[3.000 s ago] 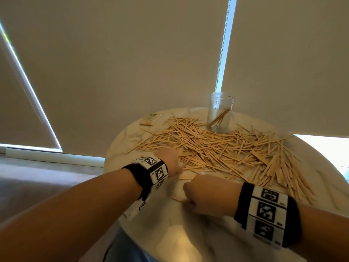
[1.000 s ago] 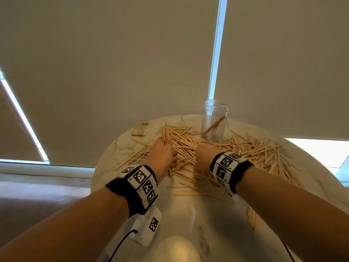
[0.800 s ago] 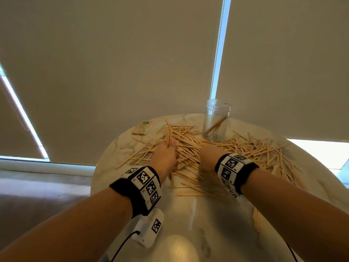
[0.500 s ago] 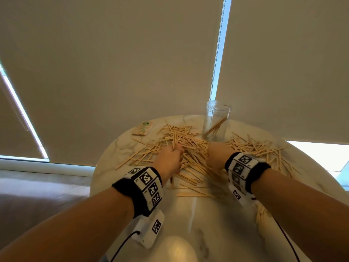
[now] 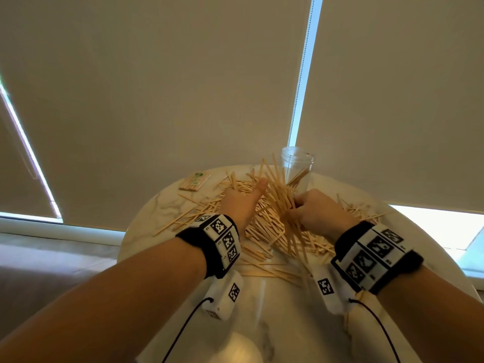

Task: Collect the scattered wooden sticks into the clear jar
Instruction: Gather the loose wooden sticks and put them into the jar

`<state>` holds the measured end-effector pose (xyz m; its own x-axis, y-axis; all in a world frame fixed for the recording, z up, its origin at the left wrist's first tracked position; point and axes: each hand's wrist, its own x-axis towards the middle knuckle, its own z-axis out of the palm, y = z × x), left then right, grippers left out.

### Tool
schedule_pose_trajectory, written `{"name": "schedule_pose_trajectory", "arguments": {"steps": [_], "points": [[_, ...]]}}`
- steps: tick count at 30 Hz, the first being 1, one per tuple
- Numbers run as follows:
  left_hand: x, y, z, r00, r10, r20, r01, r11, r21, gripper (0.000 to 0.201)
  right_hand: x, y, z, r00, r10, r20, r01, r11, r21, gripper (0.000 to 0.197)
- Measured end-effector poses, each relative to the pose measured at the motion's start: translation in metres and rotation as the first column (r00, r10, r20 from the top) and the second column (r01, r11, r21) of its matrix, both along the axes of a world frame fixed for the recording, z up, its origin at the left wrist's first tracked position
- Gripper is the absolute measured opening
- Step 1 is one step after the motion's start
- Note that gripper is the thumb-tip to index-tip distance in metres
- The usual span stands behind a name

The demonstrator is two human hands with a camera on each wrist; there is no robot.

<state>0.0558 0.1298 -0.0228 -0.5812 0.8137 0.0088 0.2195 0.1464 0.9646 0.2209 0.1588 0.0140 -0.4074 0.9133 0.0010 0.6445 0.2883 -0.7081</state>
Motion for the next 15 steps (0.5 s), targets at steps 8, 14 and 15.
{"name": "schedule_pose_trajectory", "arguments": {"steps": [8,14,15], "points": [[0.012,0.003,0.004,0.930,-0.357,0.091,0.353,0.934,0.054,0.076,-0.009,-0.019,-0.003,0.991,0.083,-0.109,-0.077,0.995,0.059,0.010],[0.015,0.007,-0.001,0.957,-0.264,0.119,0.254,0.963,0.094,0.026,-0.024,-0.021,-0.011,0.983,0.177,-0.052,-0.173,0.983,0.066,0.013],[0.011,0.009,-0.003,0.960,-0.254,0.114,0.244,0.965,0.091,0.027,-0.025,-0.022,-0.011,0.978,0.200,-0.057,-0.198,0.979,0.048,0.012]]}}
